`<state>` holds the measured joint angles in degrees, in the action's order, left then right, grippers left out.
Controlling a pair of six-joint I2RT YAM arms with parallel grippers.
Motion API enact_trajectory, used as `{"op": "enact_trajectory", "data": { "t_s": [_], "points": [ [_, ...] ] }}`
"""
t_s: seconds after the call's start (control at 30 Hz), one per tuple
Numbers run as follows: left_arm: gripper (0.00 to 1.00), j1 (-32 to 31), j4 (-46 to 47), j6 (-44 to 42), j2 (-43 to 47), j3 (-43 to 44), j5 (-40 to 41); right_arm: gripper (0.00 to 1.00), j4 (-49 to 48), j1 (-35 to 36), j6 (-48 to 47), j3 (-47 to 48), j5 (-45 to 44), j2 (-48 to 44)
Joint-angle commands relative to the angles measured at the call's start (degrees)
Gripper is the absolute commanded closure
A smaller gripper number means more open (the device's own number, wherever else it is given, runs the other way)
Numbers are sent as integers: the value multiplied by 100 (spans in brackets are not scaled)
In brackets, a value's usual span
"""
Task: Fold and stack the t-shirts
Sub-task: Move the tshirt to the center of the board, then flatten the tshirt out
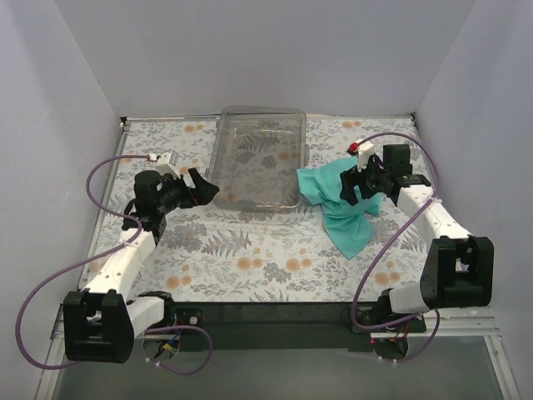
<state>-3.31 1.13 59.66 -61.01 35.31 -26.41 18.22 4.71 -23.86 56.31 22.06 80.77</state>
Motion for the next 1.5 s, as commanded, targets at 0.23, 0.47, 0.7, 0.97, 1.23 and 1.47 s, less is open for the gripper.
{"op": "enact_trajectory", "data": {
  "t_s": [0.23, 0.47, 0.7, 0.97, 1.23, 1.47],
  "points": [
    [19, -512, -903, -77, -1448, 1372, 1427, 13, -398, -936, -163, -665, 1528, -1238],
    [21, -1373, -1571, -394, -2160, 2225, 2852, 13, -459, -1218, -198, -885, 2276, -1424],
    [23, -2445, -1606, -665, -2371, 2594, 2027, 14, -459, -1280, -154, -877, 2460, -1362],
    [23, -3754, -1782, -1166, -3328, 3323, 2078, 14, -459, -1315, -137, -877, 2434, -1319],
    [23, -4397, -2213, -1668, -4190, 4054, 2457, 14, -451, -1367, -137, -877, 2469, -1274],
    [28, -4564, -2608, -2282, -4726, 4344, 2834, 14, -459, -1394, -137, -868, 2478, -1248]
  ]
}}
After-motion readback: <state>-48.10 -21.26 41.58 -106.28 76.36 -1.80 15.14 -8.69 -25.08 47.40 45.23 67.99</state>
